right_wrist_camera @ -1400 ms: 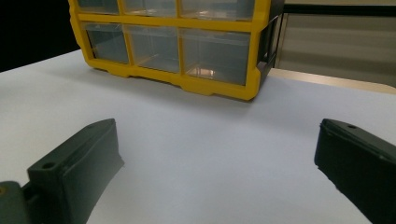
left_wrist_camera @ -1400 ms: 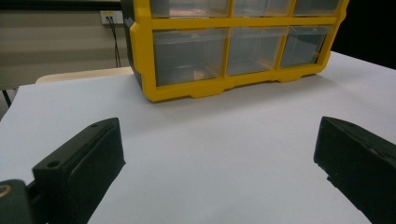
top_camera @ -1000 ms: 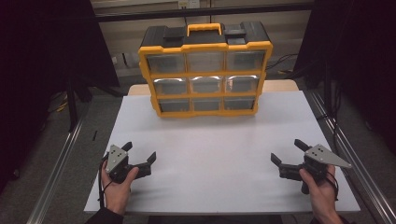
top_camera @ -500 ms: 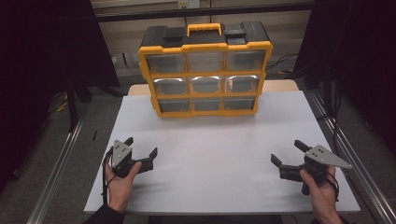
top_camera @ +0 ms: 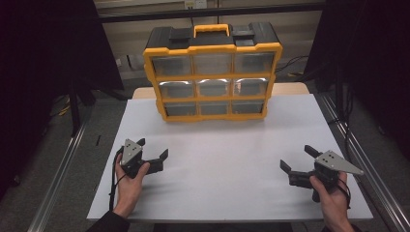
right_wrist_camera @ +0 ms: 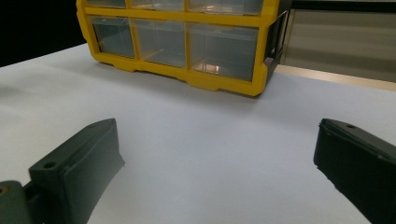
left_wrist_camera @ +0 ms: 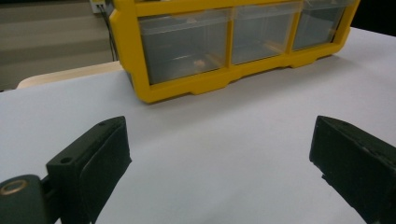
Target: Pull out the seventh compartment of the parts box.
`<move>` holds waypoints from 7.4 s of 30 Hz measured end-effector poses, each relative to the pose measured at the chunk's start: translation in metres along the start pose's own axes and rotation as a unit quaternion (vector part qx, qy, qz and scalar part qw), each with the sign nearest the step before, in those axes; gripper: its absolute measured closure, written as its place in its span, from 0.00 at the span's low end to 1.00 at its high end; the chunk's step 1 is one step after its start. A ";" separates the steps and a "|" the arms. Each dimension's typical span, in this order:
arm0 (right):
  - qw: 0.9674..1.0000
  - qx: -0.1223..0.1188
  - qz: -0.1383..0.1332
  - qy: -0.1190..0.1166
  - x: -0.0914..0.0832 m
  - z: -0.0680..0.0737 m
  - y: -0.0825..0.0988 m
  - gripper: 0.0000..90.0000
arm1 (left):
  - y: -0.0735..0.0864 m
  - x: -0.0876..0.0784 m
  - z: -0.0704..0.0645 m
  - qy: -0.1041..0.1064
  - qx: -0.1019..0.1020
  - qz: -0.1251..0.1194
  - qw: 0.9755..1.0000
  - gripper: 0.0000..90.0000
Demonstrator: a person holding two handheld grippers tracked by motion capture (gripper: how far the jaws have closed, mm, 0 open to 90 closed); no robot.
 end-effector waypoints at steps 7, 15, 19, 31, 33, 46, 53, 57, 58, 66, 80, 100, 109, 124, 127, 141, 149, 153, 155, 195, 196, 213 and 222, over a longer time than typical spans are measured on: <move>1.000 0.002 0.002 -0.003 0.001 0.001 0.000 0.00 | -0.006 0.012 0.003 -0.003 0.019 -0.010 1.000 0.03; 1.000 0.000 0.001 -0.005 0.001 0.001 0.000 0.00 | -0.014 0.022 0.006 -0.008 0.053 -0.023 0.998 0.02; 1.000 0.000 0.001 -0.004 0.001 0.001 0.000 0.00 | -0.018 0.025 0.007 -0.013 0.059 -0.025 0.998 0.02; 1.000 0.005 0.003 -0.006 0.001 0.002 0.001 0.00 | -0.029 0.041 0.008 -0.024 0.121 -0.011 0.992 0.04; 1.000 0.006 0.003 -0.007 0.001 0.002 0.001 0.00 | -0.030 0.045 0.009 -0.032 0.131 -0.008 0.991 0.04; 1.000 0.006 0.003 -0.008 0.001 0.002 0.001 0.00 | -0.037 0.065 0.007 -0.043 0.192 0.015 0.980 0.06; 1.000 0.006 0.003 -0.008 0.002 0.002 0.001 0.00 | -0.040 0.079 0.007 -0.050 0.227 0.017 0.972 0.07; 1.000 0.006 0.004 -0.008 0.002 0.002 0.001 0.00 | -0.041 0.088 0.007 -0.063 0.267 0.018 0.961 0.07; 1.000 0.006 0.004 -0.009 0.001 0.002 0.001 0.00 | -0.042 0.090 0.007 -0.061 0.268 0.020 0.961 0.08; 1.000 0.006 0.003 -0.007 0.002 0.001 0.001 0.00 | -0.053 0.103 0.009 -0.072 0.309 0.016 0.948 0.08; 1.000 0.004 0.005 -0.009 0.002 0.001 0.002 0.00 | -0.060 0.119 0.006 -0.104 0.411 0.004 0.906 0.09; 1.000 0.005 0.007 -0.009 0.003 0.002 0.003 0.00 | -0.058 0.128 0.007 -0.165 0.563 -0.013 0.810 0.17; 1.000 0.004 0.006 -0.009 0.003 0.002 0.002 0.00 | -0.056 0.129 0.017 -0.183 0.594 -0.003 0.783 0.27; 1.000 0.007 0.007 -0.010 0.003 0.001 0.003 0.00 | -0.050 0.135 0.027 -0.195 0.670 0.041 0.715 0.42; 1.000 0.007 0.006 -0.009 0.003 0.001 0.003 0.00 | -0.043 0.134 0.035 -0.202 0.649 0.078 0.729 0.46; 1.000 0.007 0.007 -0.011 0.003 0.002 0.003 0.00 | -0.042 0.139 0.037 -0.200 0.656 0.053 0.726 0.64; 1.000 0.003 0.005 -0.011 0.003 0.003 0.002 0.00 | -0.049 0.136 0.036 -0.214 0.681 0.063 0.697 0.70; 1.000 0.004 0.005 -0.013 0.003 0.003 0.002 0.00 | -0.048 0.136 0.037 -0.213 0.659 0.047 0.720 0.75; 1.000 0.005 0.005 -0.013 0.003 0.003 0.002 0.00 | -0.052 0.136 0.035 -0.214 0.669 0.037 0.710 0.78; 1.000 0.003 0.003 -0.017 0.002 0.004 0.001 0.00 | -0.055 0.128 0.028 -0.197 0.666 0.020 0.719 0.88; 1.000 0.003 0.003 -0.016 0.002 0.004 0.001 0.00 | -0.052 0.132 0.025 -0.177 0.649 -0.002 0.740 0.87; 1.000 0.004 0.003 -0.017 0.002 0.004 0.001 0.00 | -0.050 0.123 0.020 -0.180 0.638 -0.015 0.748 0.87; 1.000 0.003 0.003 -0.017 0.002 0.004 0.001 0.00 | -0.048 0.121 0.018 -0.178 0.633 -0.020 0.753 0.87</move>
Point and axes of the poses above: each handheld gripper's, and its own axes: x roughly forward along the jaws, y roughly out of its underside, z roughly to its left, the point moved 10 cm from there along x, roughly forward along the jaws, and after that the axes turned 10 degrees about -x, right-handed, at the moved point
